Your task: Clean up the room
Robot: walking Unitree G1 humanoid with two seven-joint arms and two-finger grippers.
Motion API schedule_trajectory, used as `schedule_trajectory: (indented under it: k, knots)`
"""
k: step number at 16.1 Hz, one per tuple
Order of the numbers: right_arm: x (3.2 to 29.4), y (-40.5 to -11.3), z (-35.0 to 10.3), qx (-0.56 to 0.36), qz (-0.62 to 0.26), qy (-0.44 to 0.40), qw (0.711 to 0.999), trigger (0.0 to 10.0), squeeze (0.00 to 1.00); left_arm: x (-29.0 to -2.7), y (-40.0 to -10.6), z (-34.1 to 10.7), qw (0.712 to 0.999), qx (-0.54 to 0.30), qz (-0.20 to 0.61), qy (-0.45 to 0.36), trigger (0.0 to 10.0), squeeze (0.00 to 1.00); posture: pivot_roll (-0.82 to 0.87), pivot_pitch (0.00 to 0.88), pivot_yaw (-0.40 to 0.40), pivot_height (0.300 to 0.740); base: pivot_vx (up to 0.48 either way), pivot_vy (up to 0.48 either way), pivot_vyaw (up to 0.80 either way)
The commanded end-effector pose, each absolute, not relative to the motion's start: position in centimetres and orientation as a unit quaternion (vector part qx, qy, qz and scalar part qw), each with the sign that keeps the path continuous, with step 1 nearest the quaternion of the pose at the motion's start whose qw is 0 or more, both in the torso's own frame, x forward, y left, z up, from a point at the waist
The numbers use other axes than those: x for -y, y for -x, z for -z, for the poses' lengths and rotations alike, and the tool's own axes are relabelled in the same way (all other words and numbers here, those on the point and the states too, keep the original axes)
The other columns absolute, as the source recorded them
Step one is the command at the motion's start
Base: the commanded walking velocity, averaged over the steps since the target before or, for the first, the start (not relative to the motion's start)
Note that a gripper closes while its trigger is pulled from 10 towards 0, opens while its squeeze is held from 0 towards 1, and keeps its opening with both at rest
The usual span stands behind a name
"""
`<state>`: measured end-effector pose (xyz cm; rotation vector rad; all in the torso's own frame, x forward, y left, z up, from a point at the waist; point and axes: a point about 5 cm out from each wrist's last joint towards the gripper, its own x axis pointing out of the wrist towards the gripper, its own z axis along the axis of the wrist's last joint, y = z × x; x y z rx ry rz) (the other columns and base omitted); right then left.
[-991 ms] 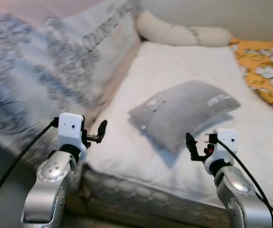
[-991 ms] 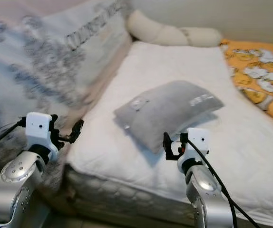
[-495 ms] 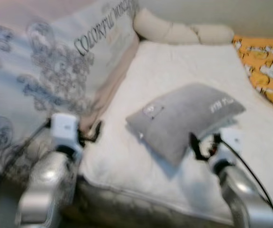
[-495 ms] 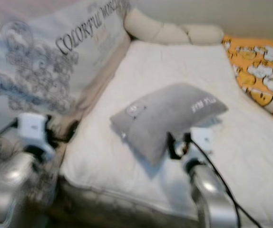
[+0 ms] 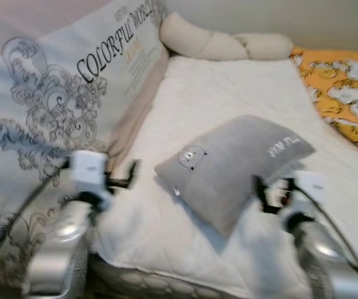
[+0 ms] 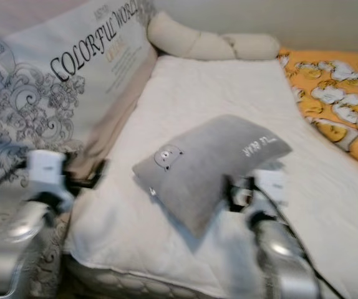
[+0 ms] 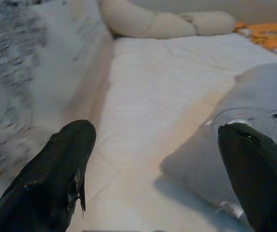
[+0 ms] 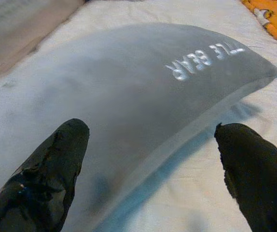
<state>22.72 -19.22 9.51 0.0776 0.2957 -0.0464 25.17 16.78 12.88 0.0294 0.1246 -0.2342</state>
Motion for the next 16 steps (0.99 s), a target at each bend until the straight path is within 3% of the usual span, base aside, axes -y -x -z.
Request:
schedule_trajectory:
  k: [1,9,12,14,16]
  knots:
    - [18.3,-23.1,-10.0,-0.137,0.007,-0.045,0.99,10.0,0.0,-17.7,-25.1,-13.0,0.993,-0.061,0.102,-0.025,10.0,0.0,0.02,0.0,0.029,0.74,0.0,0.0,0.0]
    - [18.1,-23.5,-9.9,-0.138,0.011,-0.049,0.989,10.0,0.0,-17.8,-25.6,-13.0,0.992,-0.067,0.102,-0.038,10.0,0.0,0.03,0.0,0.036,0.74,0.0,0.0,0.0]
    - [18.2,-23.7,-9.9,-0.141,0.014,-0.052,0.989,10.0,0.0,-17.7,-25.9,-13.1,0.992,-0.066,0.105,-0.039,10.0,0.0,0.03,0.0,0.04,0.74,0.0,0.36,-0.73]
    - [18.2,-23.7,-9.9,-0.139,0.015,-0.052,0.989,10.0,0.0,-17.5,-26.0,-13.3,0.991,-0.062,0.109,-0.041,10.0,0.0,0.03,0.0,0.042,0.74,0.0,0.461,0.0]
    - [18.1,-23.7,-9.9,-0.136,0.014,-0.053,0.989,10.0,0.0,-17.2,-26.2,-13.5,0.99,-0.054,0.116,-0.066,10.0,0.0,0.02,0.0,0.043,0.74,0.0,0.0,0.0]
